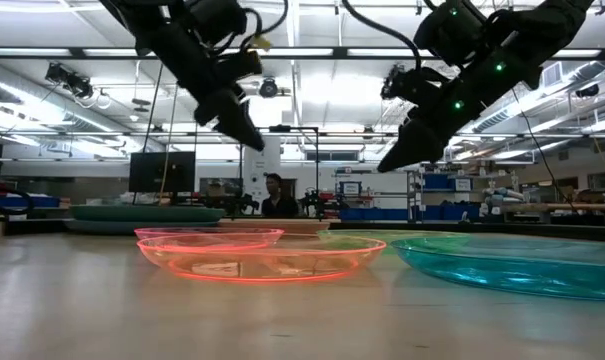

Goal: Stack plastic plates
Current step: Stack the small brown plate on the small dark blue plate

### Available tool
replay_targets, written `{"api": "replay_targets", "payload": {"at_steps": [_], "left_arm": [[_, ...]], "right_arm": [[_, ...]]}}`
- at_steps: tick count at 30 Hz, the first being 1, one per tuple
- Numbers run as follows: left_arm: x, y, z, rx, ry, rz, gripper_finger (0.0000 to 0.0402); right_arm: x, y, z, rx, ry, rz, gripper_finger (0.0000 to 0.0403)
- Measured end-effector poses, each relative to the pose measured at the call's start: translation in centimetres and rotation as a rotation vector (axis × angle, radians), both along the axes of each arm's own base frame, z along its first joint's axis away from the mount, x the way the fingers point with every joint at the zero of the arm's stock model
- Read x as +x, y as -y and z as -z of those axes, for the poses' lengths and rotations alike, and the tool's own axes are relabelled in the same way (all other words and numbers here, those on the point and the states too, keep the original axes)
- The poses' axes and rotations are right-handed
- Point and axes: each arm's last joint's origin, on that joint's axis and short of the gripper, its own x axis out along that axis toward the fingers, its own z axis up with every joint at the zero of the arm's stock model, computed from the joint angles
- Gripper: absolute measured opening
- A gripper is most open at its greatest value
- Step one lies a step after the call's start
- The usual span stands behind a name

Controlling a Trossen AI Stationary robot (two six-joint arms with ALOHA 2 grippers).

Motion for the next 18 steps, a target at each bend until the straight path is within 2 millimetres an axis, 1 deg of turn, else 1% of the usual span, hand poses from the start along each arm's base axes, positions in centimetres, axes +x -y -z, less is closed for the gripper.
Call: {"api": "replay_targets", "payload": {"at_steps": [3,6,9,15,18], "left_arm": [[0.4,0.2,-0.3,-0.024,0.051,0.088,0.0132],[0.7,0.2,0.3,-0.02,0.029,0.141,0.0132],[1.3,0.3,1.6,-0.033,-0.016,0.151,0.0132],[2.7,1.4,4.6,-0.043,-0.119,0.214,0.0132],[3.6,1.6,5.3,-0.062,-0.143,0.212,0.0132]], "right_arm": [[-0.2,0.0,0.2,0.006,-0.021,0.011,0.0145],[-0.4,0.0,0.4,0.011,-0.04,0.036,0.0145],[-0.6,-0.1,0.7,0.008,-0.067,0.07,0.0145],[-0.9,-0.3,0.9,0.011,-0.096,0.098,0.0145],[-0.9,-0.3,1.0,0.025,-0.089,0.099,0.0145]]}}
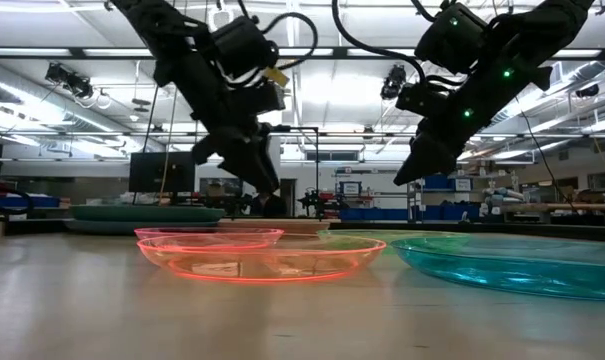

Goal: Stack plastic plates
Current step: Stack the small brown plate on the small dark blue plate

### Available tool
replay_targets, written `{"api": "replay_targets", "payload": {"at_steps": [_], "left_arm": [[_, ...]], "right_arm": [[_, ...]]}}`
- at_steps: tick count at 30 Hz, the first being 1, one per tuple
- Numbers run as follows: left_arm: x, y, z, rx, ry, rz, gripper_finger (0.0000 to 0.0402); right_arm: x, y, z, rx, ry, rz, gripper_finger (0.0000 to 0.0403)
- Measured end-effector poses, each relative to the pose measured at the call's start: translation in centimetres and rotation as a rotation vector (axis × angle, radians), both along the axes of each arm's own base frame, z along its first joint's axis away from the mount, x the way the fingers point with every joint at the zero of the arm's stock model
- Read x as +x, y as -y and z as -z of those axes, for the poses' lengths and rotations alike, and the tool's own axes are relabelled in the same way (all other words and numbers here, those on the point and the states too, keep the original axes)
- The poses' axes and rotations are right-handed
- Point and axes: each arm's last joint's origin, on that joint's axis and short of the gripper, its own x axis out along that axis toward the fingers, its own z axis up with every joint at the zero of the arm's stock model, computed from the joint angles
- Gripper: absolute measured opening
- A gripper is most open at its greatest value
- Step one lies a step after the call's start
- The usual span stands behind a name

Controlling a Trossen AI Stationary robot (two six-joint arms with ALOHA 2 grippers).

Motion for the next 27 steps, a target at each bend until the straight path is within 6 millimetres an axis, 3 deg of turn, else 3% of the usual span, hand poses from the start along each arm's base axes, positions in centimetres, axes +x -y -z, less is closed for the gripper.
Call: {"api": "replay_targets", "payload": {"at_steps": [9,27], "left_arm": [[2.8,-0.4,1.2,-0.029,-0.037,-0.024,0.0132],[2.8,-0.7,4.2,-0.078,-0.151,-0.079,0.0132]], "right_arm": [[0.0,-0.1,0.0,0.037,0.016,-0.008,0.0145],[-0.7,-0.3,1.5,0.056,0.081,-0.034,0.0145]]}}
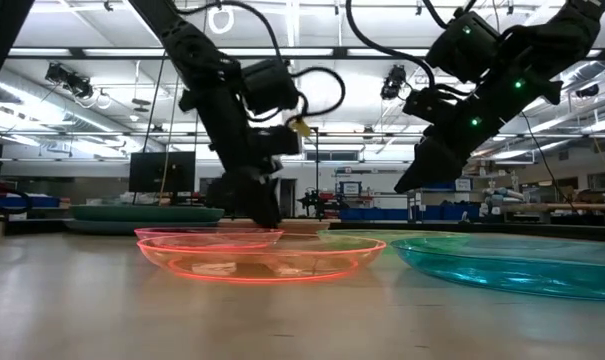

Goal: Stack plastic plates
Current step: Stack the small brown plate on the small dark blue plate

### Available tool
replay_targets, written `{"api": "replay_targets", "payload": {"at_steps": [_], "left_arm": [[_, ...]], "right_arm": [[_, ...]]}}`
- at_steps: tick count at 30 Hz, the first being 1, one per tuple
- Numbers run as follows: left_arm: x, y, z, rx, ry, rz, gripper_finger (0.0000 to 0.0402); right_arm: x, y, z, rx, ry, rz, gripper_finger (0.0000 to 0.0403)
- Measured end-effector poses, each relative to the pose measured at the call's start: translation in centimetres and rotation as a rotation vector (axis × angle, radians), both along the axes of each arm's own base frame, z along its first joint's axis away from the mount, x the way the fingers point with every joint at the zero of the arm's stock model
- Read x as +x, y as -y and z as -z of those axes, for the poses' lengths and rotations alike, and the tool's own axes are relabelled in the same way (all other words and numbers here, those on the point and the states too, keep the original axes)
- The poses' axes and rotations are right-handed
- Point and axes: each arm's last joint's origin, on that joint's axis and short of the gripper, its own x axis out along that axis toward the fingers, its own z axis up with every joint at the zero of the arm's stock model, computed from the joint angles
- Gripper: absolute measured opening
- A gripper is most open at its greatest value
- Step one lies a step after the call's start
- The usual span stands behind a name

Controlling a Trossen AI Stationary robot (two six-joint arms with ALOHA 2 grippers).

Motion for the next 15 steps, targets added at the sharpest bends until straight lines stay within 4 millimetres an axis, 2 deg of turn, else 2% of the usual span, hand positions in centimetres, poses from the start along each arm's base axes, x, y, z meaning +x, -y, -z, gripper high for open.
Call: {"api": "replay_targets", "payload": {"at_steps": [5,13,15], "left_arm": [[0.06,-0.1,0.52,0.025,-0.02,-0.015,0.0115],[-0.06,-0.15,0.67,0.031,-0.039,-0.018,0.0024],[0.03,-0.07,0.58,0.036,-0.04,-0.002,0.0014]], "right_arm": [[0.05,-0.05,-0.01,0.012,0.004,-0.017,0.0145],[0.13,-0.06,-0.09,0.014,0.016,-0.02,0.0145],[0.15,-0.07,-0.1,0.017,0.018,-0.025,0.0145]]}}
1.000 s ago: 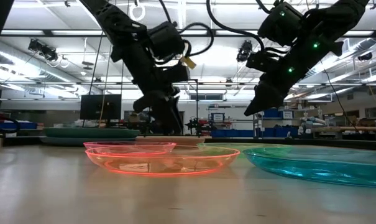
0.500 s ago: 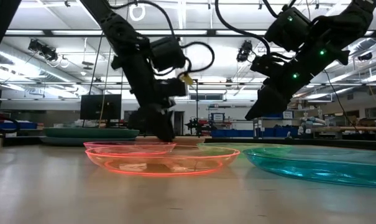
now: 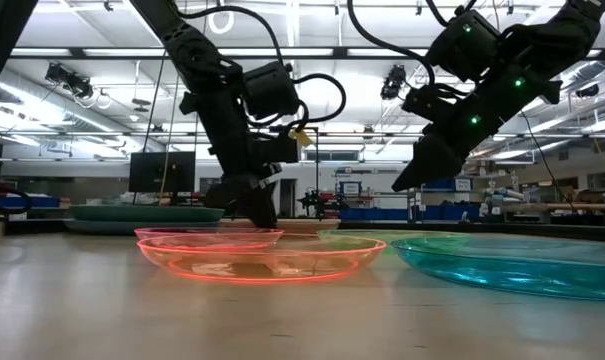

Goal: Stack plastic plates
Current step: Stack the small brown plate on the small dark blue plate

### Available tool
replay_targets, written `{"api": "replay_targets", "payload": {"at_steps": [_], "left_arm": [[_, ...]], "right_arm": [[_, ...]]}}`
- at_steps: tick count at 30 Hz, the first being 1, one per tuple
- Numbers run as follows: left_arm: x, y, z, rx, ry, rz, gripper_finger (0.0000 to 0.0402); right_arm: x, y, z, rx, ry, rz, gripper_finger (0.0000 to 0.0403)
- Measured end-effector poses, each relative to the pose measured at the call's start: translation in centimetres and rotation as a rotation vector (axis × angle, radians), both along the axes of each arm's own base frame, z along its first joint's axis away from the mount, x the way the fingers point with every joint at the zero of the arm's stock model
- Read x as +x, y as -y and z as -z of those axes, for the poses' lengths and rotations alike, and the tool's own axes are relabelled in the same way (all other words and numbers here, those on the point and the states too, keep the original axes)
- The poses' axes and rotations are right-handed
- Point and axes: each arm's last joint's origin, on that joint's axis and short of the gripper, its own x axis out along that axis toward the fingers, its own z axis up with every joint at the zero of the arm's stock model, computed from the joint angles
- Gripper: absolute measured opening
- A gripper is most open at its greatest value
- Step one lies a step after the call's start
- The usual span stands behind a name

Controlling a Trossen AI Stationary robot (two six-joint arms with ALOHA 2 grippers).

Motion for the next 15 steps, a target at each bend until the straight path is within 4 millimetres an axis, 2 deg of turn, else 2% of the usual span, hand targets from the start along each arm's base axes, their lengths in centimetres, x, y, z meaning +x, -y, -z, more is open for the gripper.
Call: {"api": "replay_targets", "payload": {"at_steps": [6,15], "left_arm": [[0.7,0.5,-1.3,0.031,-0.044,0.02,0.0016],[1.4,0.2,-5.3,0.163,-0.196,-0.061,0.0016]], "right_arm": [[0.0,0.0,0.0,0.003,0.003,-0.004,0.0145],[0.0,0.0,0.0,0.002,0.003,-0.003,0.0145]]}}
